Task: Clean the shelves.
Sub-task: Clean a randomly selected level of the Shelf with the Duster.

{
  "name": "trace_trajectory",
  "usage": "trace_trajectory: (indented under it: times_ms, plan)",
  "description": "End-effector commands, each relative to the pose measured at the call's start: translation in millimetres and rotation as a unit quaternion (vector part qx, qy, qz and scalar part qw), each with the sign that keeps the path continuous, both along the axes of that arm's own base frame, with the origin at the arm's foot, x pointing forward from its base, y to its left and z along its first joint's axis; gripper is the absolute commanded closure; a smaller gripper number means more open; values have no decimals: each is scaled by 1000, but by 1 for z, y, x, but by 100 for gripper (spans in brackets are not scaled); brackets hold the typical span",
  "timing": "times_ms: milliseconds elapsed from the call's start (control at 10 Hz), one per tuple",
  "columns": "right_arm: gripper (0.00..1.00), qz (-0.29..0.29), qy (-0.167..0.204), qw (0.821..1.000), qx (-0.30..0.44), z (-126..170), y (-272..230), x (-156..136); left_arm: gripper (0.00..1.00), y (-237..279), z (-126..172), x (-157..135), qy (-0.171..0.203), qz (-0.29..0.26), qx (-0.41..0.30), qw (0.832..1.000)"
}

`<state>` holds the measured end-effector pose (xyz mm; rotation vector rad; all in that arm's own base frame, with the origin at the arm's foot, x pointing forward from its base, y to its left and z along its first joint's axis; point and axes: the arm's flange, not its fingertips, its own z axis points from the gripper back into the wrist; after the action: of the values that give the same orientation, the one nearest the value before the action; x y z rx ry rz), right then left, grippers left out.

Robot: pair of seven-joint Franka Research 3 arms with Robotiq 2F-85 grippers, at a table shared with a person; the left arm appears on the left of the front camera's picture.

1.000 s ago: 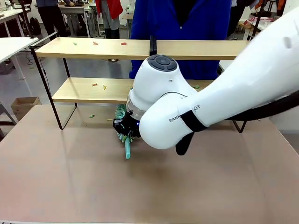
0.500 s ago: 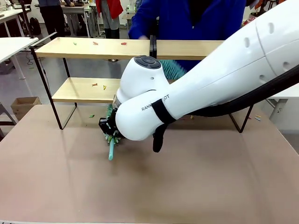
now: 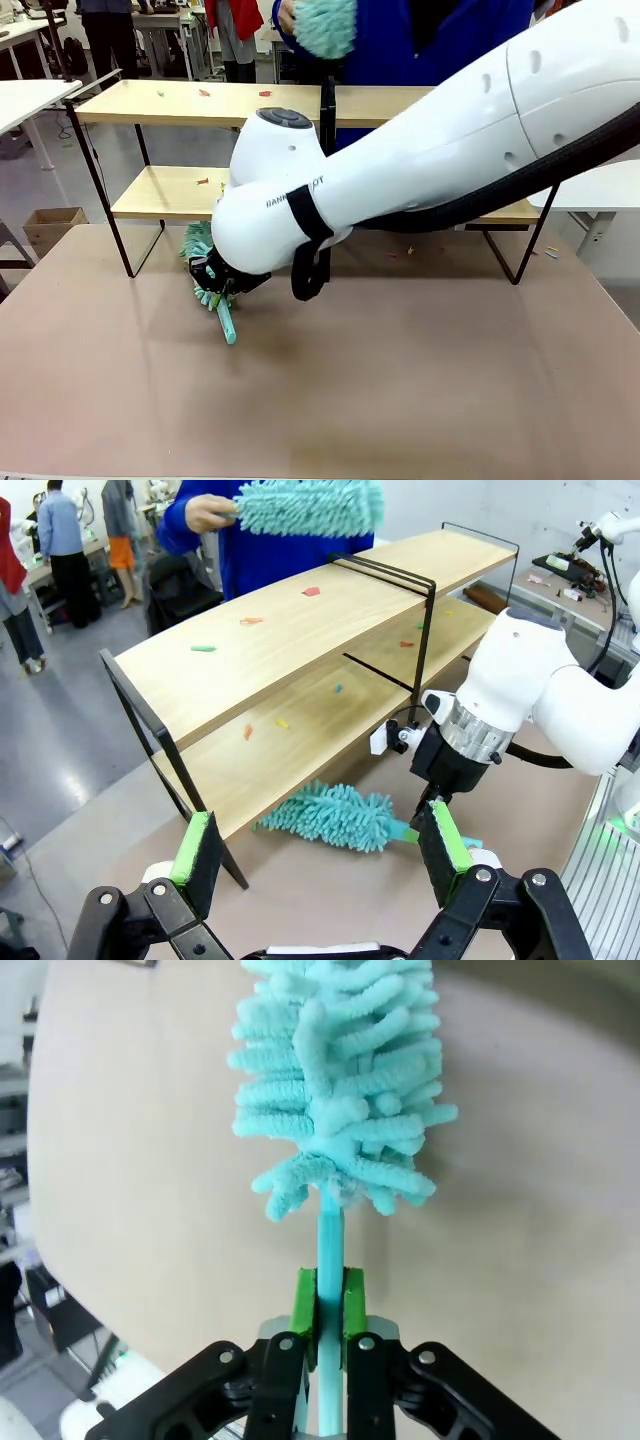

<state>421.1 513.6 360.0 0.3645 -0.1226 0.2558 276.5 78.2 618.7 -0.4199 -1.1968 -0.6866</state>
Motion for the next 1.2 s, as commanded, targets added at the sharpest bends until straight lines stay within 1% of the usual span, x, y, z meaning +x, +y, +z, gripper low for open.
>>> trace_trajectory:
  times_ms: [0,100,200,400,500,700,800,900,1000,1100]
  plan:
    - [100,84,72,994,-4,22,-3,-1,0,0,0,0,-3,-4,-1,1000]
    - [100,109,78,990,-34,28,-5,-6,0,0,0,0,-3,-4,-1,1000]
    - [100,134,74,987,-57,28,-6,-9,0,0,0,0,-3,-4,-1,1000]
    - [100,178,84,979,-48,28,-12,-14,0,0,0,0,-3,-4,-1,1000]
    - [100,194,78,976,-54,29,-17,-16,0,0,0,0,-3,-4,-1,1000]
    - [100,267,118,956,-41,30,-35,-26,0,0,0,0,-3,-4,-1,1000]
    - [100,304,142,942,-22,35,-47,-34,0,0,0,0,-3,-4,-1,1000]
    - [100,327,156,932,-9,40,-59,-42,0,0,0,0,-3,-4,-1,1000]
    - [100,328,161,931,3,46,-71,-47,0,0,0,0,-3,-4,-1,1000]
    - [100,320,148,936,18,54,-83,-50,0,0,0,0,-3,-4,-1,1000]
